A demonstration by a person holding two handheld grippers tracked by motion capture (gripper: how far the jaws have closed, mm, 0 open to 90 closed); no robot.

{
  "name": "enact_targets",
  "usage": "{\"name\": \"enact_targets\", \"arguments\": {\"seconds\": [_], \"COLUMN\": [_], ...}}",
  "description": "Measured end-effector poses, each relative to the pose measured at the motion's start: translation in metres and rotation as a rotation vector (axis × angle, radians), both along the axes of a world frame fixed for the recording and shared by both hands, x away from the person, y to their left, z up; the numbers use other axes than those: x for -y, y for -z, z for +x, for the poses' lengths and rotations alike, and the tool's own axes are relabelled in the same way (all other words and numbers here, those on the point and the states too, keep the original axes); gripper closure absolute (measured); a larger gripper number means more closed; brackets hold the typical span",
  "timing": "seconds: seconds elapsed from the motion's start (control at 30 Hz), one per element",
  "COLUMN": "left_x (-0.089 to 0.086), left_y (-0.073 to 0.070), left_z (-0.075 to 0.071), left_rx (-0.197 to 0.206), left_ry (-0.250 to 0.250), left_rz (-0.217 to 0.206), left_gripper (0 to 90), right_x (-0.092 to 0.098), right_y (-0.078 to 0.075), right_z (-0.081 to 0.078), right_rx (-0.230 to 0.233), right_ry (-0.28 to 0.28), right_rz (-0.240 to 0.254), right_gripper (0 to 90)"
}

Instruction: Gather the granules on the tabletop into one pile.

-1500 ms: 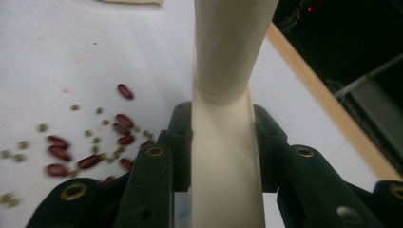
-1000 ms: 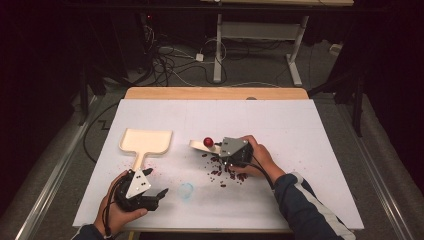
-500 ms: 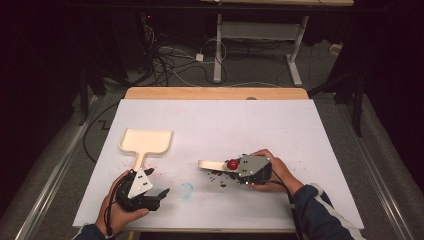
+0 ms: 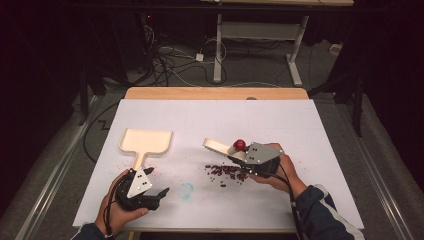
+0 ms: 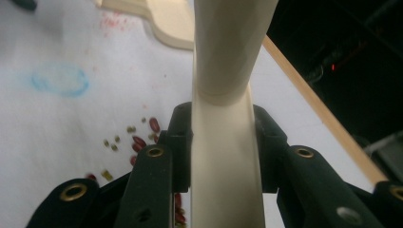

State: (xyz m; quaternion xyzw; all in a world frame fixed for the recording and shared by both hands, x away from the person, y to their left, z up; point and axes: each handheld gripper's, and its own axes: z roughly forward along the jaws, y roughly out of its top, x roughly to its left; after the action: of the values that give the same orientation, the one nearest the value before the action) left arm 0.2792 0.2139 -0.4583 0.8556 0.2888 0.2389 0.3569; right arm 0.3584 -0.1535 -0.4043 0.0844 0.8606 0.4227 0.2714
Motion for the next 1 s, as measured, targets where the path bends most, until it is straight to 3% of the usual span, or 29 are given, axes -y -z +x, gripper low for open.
{"name": "enact_targets", "arguments": {"seconds": [0.2,0.33,0.4,0.5,0.6,0.8,0.87,1.0], "left_x": [-0.002,-0.006,-0.007,-0.008,-0.006,-0.005,-0.004,-0.003], "left_y": [-0.003,-0.004,-0.005,-0.004,-0.003,0.0,0.0,0.001], "left_z": [-0.002,-0.001,0.0,0.001,0.001,0.002,0.001,0.001], "left_rx": [0.014,0.013,0.011,0.005,-0.002,-0.015,-0.018,-0.019], "left_ry": [-0.008,-0.018,-0.026,-0.028,-0.019,-0.014,-0.011,-0.005], "left_rz": [-0.001,-0.034,-0.061,-0.066,-0.056,-0.043,-0.04,-0.029], "left_gripper": [19.9,19.9,19.9,19.9,19.9,19.9,19.9,19.9], "right_x": [-0.009,-0.026,-0.037,-0.054,-0.059,-0.04,-0.034,-0.024], "right_y": [-0.014,-0.005,0.004,0.021,0.03,0.037,0.039,0.036], "right_z": [-0.018,-0.031,-0.036,-0.036,-0.031,-0.015,-0.01,-0.008], "right_rx": [-0.213,-0.362,-0.413,-0.48,-0.499,-0.543,-0.571,-0.556], "right_ry": [0.049,0.065,0.089,0.114,0.164,0.281,0.296,0.318], "right_rz": [0.146,0.205,0.224,0.195,0.181,0.215,0.228,0.233], "right_gripper": [67.7,67.7,67.7,67.7,67.6,67.3,67.1,67.3]}}
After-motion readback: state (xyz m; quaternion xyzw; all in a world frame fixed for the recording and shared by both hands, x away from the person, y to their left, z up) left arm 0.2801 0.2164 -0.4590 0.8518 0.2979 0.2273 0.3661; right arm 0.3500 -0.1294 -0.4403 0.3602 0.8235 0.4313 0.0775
